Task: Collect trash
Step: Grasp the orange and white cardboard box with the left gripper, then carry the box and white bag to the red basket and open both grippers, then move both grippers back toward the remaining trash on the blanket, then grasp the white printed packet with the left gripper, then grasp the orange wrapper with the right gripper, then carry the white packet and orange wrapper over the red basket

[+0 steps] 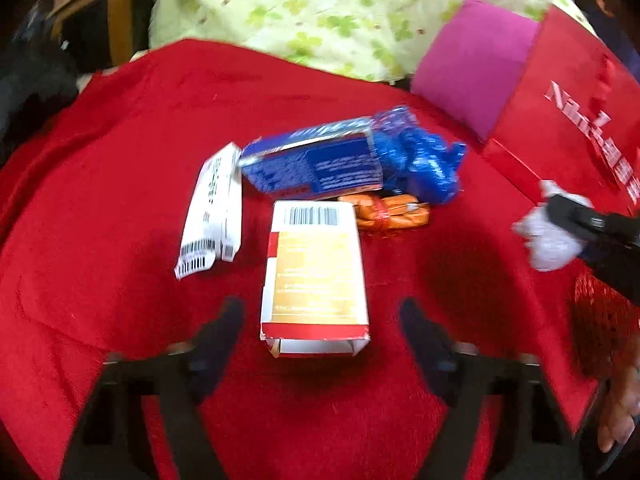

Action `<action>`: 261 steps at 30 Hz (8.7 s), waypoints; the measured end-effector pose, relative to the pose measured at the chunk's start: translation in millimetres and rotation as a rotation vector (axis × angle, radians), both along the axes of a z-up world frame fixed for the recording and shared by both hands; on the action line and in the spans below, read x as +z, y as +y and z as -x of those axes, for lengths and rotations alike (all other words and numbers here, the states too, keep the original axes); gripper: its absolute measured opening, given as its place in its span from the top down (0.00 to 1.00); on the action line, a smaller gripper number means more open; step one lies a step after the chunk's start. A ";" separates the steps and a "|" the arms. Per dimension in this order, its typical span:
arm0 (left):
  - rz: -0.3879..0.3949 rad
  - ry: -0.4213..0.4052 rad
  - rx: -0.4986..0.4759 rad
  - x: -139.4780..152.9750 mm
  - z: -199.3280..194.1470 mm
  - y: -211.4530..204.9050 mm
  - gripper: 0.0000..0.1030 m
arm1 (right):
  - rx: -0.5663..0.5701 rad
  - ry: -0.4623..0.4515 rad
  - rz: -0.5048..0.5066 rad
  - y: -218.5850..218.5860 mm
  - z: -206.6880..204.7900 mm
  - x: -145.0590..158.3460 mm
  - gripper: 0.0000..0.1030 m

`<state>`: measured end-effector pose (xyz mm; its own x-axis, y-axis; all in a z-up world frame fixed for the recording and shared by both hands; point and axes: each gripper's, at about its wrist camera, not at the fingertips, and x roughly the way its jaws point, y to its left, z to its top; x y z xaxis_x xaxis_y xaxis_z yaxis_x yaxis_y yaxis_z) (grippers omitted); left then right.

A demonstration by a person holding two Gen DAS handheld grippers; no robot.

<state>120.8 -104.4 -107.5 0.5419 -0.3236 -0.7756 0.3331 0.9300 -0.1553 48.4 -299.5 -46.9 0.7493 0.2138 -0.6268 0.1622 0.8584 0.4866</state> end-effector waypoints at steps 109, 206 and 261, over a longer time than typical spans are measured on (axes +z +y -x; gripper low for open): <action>-0.019 -0.191 0.000 73.0 123.9 14.7 0.36 | -0.013 -0.523 0.043 -33.1 140.7 103.1 0.33; -0.032 -0.359 0.104 87.4 103.1 66.2 0.61 | -0.007 -0.316 0.159 52.0 89.3 74.0 0.68; -0.166 -0.603 -0.238 169.2 215.9 -123.7 0.61 | -0.336 -0.575 0.101 -102.7 241.4 104.3 0.68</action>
<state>-95.1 -228.1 61.6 0.8246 -0.3906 -0.4091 0.5159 0.8160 0.2608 -193.0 -402.3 57.4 0.9853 -0.1278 -0.1131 0.1674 0.8524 0.4953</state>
